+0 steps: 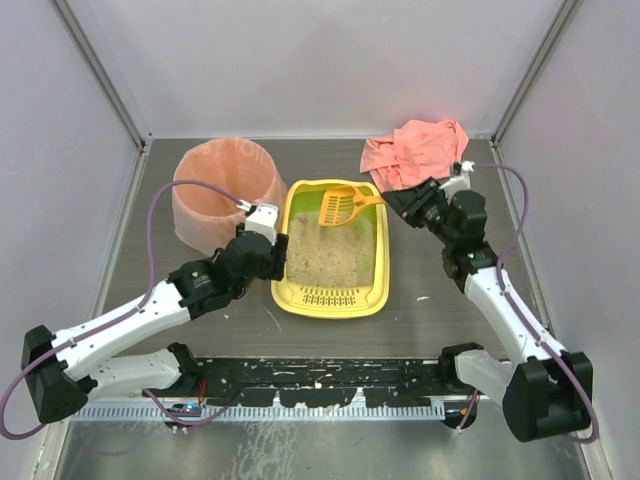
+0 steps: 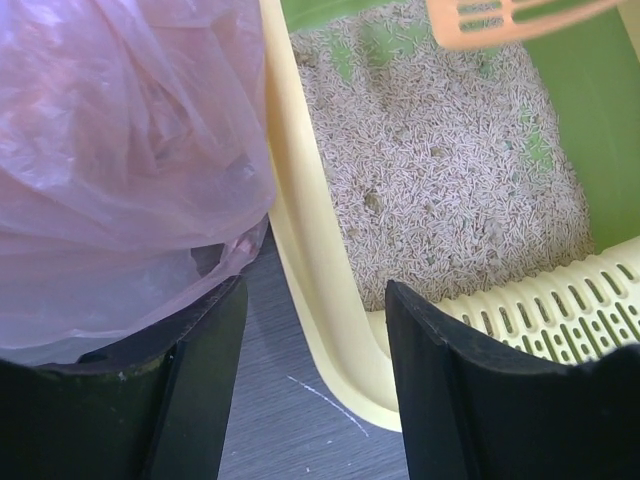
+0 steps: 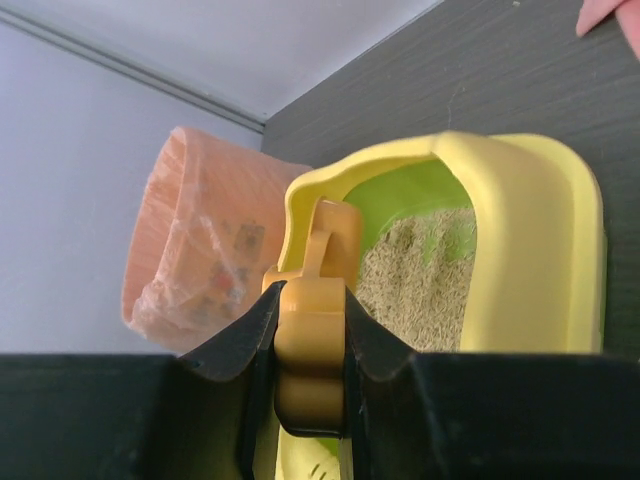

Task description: Clean the litter box

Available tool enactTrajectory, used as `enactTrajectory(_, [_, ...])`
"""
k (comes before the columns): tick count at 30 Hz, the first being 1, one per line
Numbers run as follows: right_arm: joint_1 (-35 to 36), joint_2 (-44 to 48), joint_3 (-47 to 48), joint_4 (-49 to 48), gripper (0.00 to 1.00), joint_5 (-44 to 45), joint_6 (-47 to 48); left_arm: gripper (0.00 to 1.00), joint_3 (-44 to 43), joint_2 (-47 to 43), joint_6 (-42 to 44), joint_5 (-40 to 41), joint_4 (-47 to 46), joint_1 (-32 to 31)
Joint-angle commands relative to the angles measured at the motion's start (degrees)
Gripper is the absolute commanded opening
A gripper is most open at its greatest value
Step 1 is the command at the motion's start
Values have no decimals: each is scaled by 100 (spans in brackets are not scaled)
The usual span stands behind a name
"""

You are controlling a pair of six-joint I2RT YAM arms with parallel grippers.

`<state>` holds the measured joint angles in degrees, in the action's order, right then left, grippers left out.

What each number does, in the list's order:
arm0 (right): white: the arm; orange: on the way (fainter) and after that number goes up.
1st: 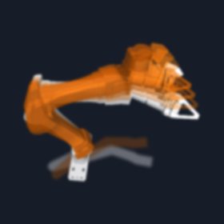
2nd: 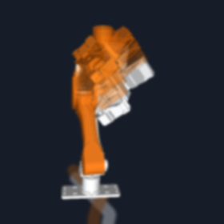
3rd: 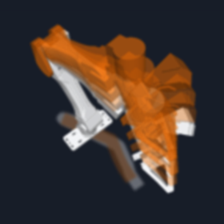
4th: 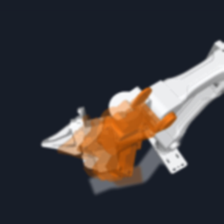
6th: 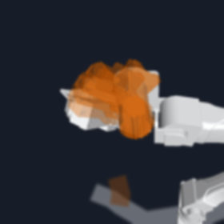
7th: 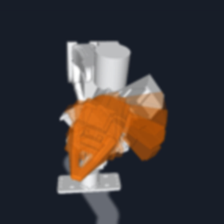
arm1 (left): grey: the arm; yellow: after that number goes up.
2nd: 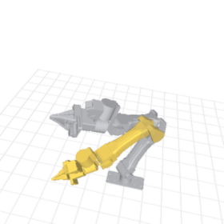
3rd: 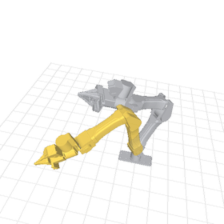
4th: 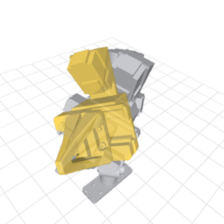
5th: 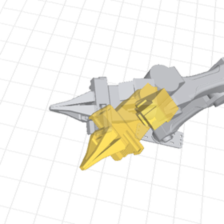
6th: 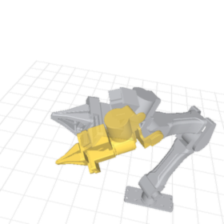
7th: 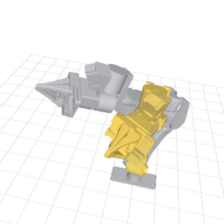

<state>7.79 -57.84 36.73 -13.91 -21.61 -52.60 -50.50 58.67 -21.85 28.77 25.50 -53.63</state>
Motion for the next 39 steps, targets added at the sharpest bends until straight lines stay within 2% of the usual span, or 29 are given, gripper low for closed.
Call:
enactTrajectory(1, [452,-737,1055,1027,1,982,1126,58,7,217,-122,-81,-505,-16])
enactTrajectory(8, [1346,-1956,2349,1751,0,2103,1898,54,69,627,-187,-96,-796,15])
enactTrajectory(14, [1559,-2685,2803,1661,1,2301,1976,49,72,1052,-356,-21,-936,104])
enactTrajectory(21, [1733,-3291,3092,1653,1,2485,2104,49,82,1359,-356,-80,-1023,247])
enactTrajectory(27, [1966,-3549,3059,1514,1,2317,1971,49,93,1707,-266,-232,-1120,347])
enactTrajectory(33, [1999,-3710,2704,1044,0,1910,1456,46,99,1819,-160,-361,-1224,392])
enactTrajectory(39, [2003,-3787,1964,-168,1,1321,830,46,74,1901,-77,-438,-1260,405])
